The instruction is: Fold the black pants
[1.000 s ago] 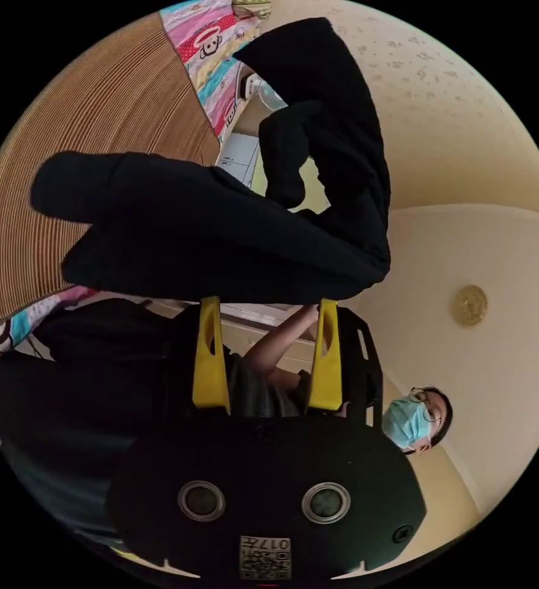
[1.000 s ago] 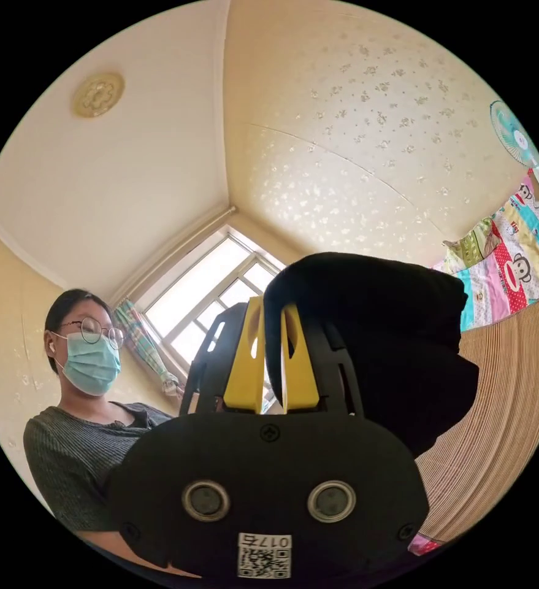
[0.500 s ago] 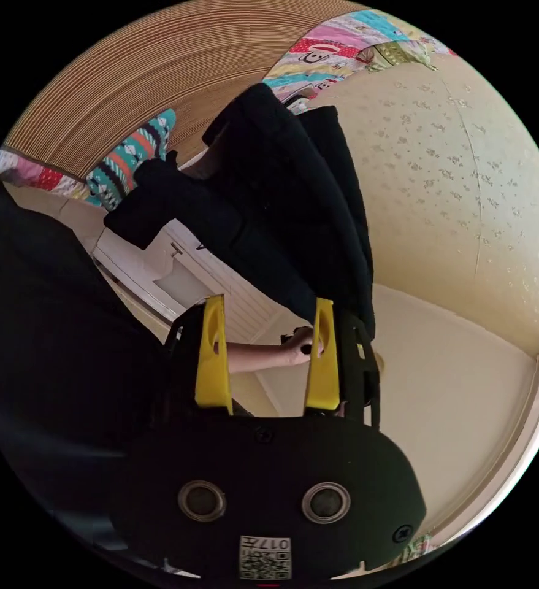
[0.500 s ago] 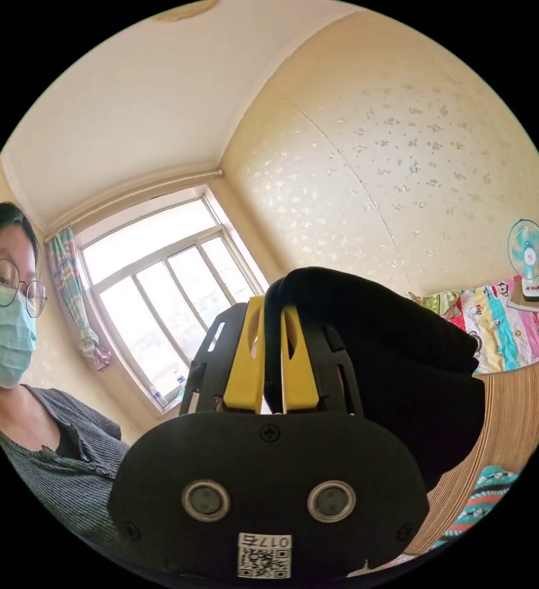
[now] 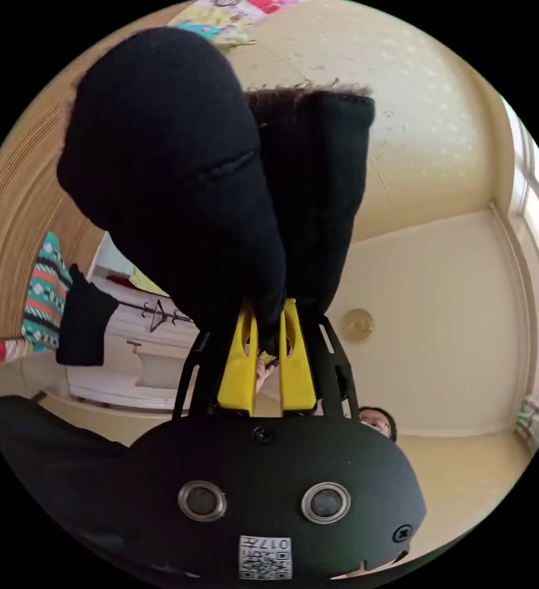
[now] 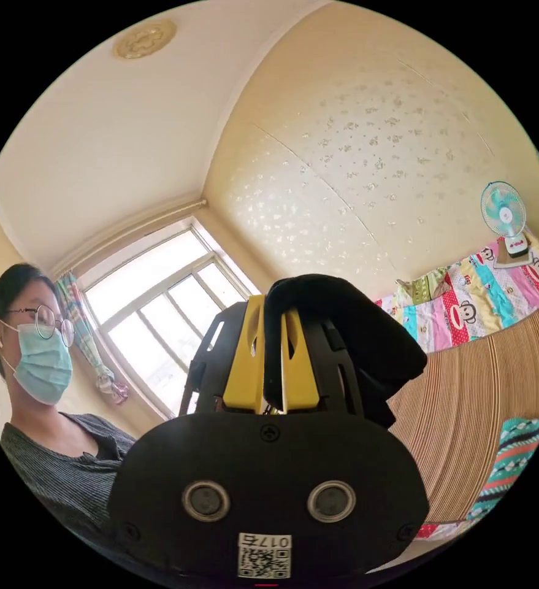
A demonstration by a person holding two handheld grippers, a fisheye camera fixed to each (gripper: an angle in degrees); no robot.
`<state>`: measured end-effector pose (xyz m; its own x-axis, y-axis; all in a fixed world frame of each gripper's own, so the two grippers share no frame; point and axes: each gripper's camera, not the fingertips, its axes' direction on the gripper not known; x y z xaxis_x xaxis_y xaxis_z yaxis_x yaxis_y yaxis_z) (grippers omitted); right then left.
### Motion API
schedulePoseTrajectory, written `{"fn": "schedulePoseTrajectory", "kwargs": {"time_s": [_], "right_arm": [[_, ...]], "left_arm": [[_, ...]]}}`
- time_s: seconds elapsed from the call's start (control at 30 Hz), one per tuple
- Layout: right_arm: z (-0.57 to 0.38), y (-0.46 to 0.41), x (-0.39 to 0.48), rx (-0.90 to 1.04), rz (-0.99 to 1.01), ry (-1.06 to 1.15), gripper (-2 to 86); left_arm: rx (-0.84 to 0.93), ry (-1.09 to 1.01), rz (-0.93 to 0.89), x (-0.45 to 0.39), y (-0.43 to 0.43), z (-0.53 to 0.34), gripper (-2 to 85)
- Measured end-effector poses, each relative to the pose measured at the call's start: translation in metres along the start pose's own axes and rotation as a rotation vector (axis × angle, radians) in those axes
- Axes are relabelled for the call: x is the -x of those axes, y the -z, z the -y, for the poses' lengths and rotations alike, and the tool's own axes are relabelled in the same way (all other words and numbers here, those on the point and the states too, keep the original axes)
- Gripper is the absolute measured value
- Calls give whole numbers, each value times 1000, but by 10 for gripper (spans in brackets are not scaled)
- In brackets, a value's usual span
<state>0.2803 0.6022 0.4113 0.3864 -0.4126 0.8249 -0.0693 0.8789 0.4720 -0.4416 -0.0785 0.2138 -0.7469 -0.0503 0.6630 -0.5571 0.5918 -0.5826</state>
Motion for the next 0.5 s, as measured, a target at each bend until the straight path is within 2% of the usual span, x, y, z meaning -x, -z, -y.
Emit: {"fn": "schedulePoseTrajectory", "kwargs": {"time_s": [0.13,0.2,0.3,0.33,0.47,0.5], "right_arm": [[-14,19,-99,181,-59,-306,-2],[-26,9,-145,291,-44,-428,-2],[-59,-20,-220,446,81,-647,0],[-76,-32,-247,480,192,-758,2],[-122,-46,-297,427,541,-1029,17],[-125,-45,-300,413,575,-1060,22]], "left_arm": [[29,-426,16,-50,9,-48,52],[128,-640,-6,-66,-10,-88,52],[244,-771,-6,-58,-45,-138,52],[260,-781,-1,-53,-52,-147,52],[328,-835,9,-14,-87,-212,51],[332,-855,34,-5,-95,-233,51]]}}
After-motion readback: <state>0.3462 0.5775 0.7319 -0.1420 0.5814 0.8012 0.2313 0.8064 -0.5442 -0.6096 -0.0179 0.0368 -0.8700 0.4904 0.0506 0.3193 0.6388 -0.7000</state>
